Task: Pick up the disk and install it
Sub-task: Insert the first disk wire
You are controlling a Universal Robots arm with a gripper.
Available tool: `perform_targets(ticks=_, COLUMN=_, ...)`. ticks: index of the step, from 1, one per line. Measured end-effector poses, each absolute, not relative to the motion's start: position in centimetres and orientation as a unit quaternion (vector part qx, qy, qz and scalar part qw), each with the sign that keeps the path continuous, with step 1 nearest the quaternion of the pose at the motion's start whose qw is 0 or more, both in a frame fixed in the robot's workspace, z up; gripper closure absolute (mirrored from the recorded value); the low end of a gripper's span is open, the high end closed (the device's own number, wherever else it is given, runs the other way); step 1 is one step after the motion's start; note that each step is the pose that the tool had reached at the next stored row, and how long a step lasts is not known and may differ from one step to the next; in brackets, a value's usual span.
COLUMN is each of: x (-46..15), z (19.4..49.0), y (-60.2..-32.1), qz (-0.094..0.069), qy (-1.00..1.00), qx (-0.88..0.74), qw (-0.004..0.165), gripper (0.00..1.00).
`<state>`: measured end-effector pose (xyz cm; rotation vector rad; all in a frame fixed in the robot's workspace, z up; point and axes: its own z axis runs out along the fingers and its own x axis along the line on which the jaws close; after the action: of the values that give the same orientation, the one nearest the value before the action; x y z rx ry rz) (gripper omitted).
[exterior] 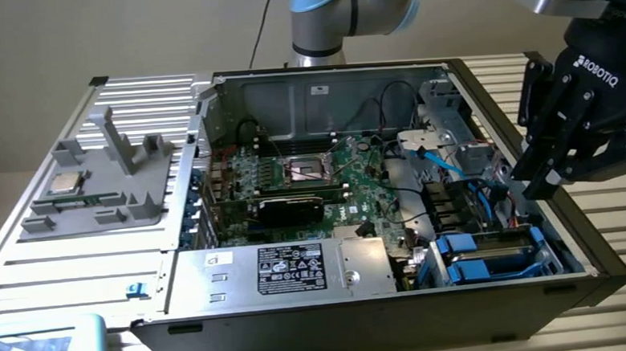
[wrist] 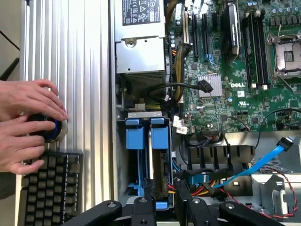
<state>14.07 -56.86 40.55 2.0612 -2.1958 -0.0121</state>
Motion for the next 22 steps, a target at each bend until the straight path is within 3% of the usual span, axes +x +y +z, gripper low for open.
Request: perform_targets(ticks=22, x=14.05, z=40.57, y=-56.48, qz=0.001, qy=-0.728, qx=0.682, qw=0.070, gripper=0.69)
